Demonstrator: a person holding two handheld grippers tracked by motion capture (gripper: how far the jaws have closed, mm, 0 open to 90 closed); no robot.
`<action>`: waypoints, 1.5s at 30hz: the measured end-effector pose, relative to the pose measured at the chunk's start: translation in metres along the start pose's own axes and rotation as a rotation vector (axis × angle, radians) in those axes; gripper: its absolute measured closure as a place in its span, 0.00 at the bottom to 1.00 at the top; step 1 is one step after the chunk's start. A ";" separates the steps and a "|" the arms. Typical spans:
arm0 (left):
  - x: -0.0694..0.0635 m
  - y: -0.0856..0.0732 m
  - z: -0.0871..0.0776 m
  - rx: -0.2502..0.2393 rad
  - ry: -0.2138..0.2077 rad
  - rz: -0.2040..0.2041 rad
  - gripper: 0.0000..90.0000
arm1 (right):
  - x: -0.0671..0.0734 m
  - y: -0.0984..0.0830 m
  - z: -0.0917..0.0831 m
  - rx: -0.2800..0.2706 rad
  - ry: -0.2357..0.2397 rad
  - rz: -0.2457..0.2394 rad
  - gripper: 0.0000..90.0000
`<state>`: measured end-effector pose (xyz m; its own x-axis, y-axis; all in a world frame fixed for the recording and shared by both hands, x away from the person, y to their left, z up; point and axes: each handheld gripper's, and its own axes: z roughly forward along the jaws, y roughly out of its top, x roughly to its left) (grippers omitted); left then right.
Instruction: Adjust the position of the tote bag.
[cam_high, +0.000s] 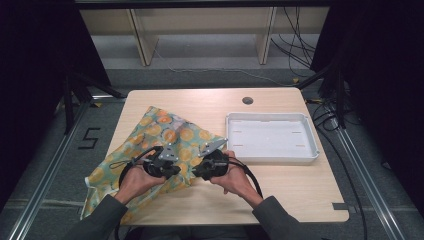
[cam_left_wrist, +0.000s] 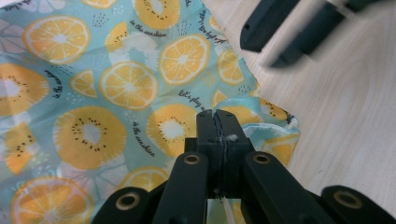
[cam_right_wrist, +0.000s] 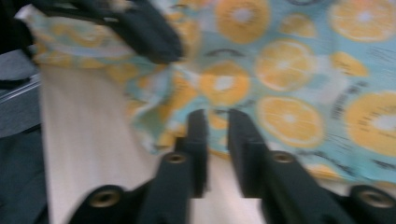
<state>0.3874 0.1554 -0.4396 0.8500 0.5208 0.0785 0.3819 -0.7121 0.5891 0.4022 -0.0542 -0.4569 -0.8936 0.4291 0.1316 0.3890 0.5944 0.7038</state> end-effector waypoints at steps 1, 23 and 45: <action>0.000 0.001 0.000 0.002 0.000 0.011 0.99 | 0.005 0.000 0.000 0.004 0.015 -0.008 0.71; 0.033 -0.133 -0.128 -0.161 0.138 -0.347 0.43 | 0.031 -0.009 0.032 0.116 -0.002 -0.133 1.00; 0.035 -0.157 -0.114 -0.106 0.165 -0.470 0.28 | -0.030 -0.024 -0.008 0.137 -0.242 -0.116 1.00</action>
<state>0.3158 0.3389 -0.4375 0.5231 0.8471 -0.0934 0.6630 -0.3356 0.6692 0.4177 -0.0871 -0.4722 -0.8610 0.4927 -0.1259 0.3288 0.7282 0.6013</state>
